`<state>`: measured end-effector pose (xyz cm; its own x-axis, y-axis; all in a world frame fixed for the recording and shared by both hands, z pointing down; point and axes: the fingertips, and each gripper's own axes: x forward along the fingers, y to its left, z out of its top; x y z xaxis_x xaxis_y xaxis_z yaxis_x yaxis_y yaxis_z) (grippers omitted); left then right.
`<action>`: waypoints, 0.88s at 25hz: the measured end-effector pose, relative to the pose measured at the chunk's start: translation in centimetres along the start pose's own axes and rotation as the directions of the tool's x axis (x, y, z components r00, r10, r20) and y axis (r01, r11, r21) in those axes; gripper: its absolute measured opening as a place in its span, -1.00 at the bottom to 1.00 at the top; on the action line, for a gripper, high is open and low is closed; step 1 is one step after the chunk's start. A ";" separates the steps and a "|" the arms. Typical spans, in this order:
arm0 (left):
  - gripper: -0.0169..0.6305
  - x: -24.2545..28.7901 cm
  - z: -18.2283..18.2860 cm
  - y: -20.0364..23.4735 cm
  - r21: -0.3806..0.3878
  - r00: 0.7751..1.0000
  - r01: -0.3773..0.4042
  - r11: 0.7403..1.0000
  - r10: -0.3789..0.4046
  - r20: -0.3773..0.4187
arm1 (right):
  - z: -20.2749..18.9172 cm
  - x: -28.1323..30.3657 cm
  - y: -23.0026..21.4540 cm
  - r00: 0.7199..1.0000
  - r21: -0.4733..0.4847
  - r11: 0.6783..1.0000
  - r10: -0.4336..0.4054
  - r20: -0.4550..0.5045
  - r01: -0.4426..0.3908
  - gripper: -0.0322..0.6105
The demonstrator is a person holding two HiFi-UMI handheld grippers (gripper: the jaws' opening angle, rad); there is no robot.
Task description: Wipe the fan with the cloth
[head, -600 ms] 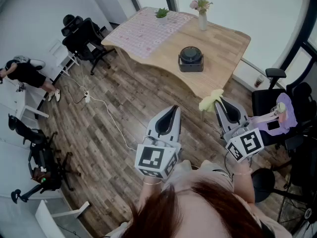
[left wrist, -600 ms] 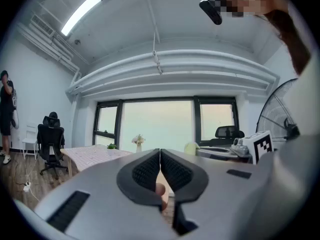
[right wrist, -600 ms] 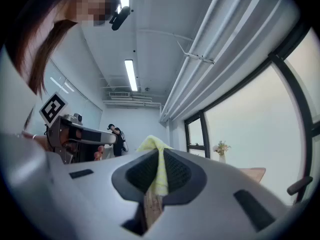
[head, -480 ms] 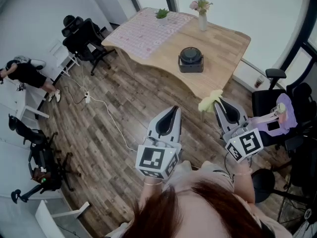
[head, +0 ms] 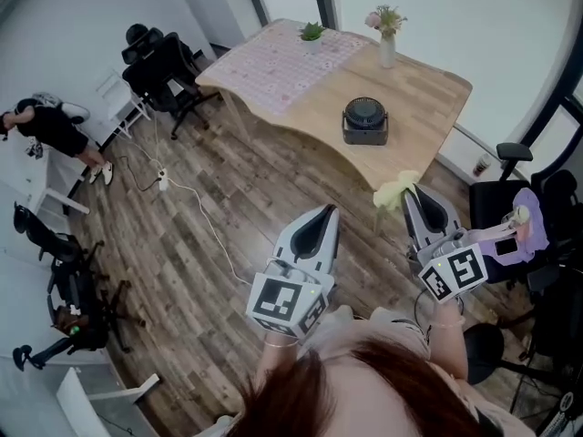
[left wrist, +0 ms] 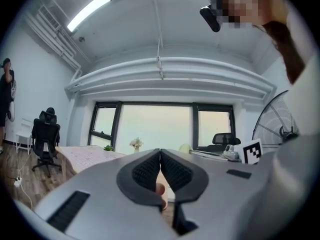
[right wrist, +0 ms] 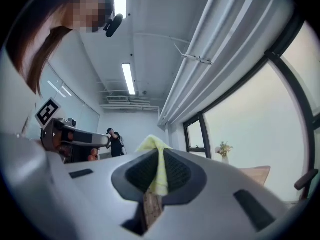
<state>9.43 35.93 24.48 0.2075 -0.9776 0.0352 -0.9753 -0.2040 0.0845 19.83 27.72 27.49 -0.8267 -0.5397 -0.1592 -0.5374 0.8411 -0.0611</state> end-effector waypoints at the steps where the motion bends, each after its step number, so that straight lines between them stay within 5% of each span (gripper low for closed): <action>1: -0.91 -0.1 -0.1 0.7 0.002 1.000 -0.004 1.000 0.004 -0.001 | -0.2 0.6 0.1 1.000 -0.009 1.000 -0.003 -0.006 0.003 -0.82; 12: -0.91 0.8 -1.2 6.9 -0.067 0.999 0.039 0.997 -0.041 -0.017 | -1.9 5.6 0.5 0.998 0.000 0.998 -0.062 -0.018 0.062 -0.82; 22: -0.91 8.7 -2.9 10.6 -0.072 0.993 0.101 0.992 -0.105 -0.060 | -4.5 11.0 -4.5 0.994 0.001 0.994 -0.109 -0.029 0.109 -0.82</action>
<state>1.16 25.38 28.53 0.3129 -0.9459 0.0857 -0.9415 -0.2970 0.1590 12.38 17.80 30.46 -0.7676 -0.6290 -0.1229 -0.6242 0.7772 -0.0789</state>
